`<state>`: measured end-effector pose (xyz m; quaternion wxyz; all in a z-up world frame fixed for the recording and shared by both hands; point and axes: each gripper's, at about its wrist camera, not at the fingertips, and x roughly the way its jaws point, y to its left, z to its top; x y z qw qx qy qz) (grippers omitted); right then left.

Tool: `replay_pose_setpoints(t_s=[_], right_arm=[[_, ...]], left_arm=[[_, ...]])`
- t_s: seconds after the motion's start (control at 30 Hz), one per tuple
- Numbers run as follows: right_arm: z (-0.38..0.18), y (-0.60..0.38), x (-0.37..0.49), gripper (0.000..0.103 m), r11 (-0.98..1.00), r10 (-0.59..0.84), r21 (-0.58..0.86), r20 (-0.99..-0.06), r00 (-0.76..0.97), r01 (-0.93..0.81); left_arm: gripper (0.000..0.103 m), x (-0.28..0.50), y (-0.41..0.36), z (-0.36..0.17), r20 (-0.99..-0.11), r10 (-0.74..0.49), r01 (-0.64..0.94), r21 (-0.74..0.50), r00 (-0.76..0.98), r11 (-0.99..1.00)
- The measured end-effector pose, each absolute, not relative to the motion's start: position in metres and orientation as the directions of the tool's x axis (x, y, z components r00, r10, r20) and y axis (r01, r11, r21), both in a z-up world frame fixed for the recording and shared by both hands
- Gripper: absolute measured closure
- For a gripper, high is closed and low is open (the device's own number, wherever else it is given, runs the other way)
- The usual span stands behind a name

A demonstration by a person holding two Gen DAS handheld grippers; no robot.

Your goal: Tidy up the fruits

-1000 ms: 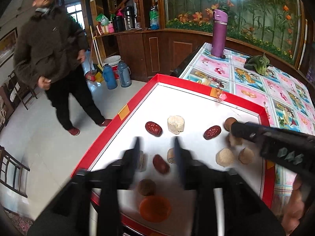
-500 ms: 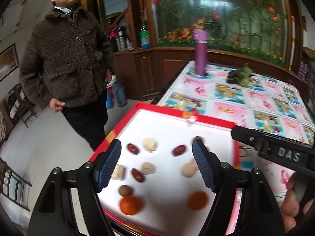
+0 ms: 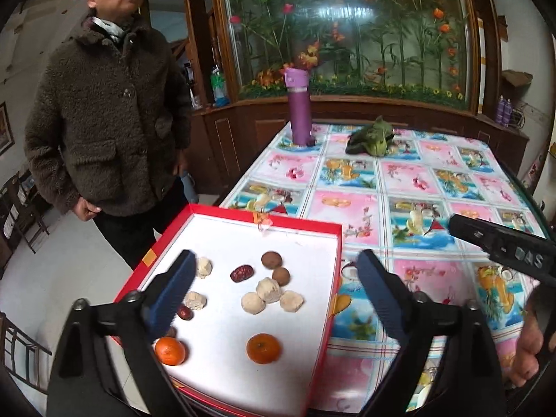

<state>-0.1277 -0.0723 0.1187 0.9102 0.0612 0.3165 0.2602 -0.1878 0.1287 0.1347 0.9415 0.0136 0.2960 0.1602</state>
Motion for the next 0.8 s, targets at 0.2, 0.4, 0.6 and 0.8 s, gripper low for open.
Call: replay_pose_setpoints(t_s=[0.2, 0.4, 0.6, 0.8], right_arm=[[0.129, -0.063, -0.166, 0.024, 0.848, 0.519, 0.161, -0.448, 0.728, -0.505], [0.128, -0.039, -0.183, 0.024, 0.819, 0.551, 0.128, -0.447, 0.705, -0.559], [0.128, -0.023, -0.194, 0.024, 0.806, 0.567, 0.115, -0.432, 0.701, -0.581], [0.130, 0.000, -0.205, 0.024, 0.786, 0.584, 0.085, -0.428, 0.690, -0.612]], left_arm=[[0.000, -0.207, 0.129, 0.143, -0.485, 0.392, -0.364, 0.154, 0.782, 0.918], [0.000, -0.217, 0.145, 0.141, -0.485, 0.459, -0.442, 0.156, 0.744, 0.883], [0.000, -0.226, 0.164, 0.142, -0.476, 0.489, -0.483, 0.144, 0.731, 0.863], [0.000, -0.230, 0.185, 0.143, -0.481, 0.504, -0.518, 0.115, 0.718, 0.848]])
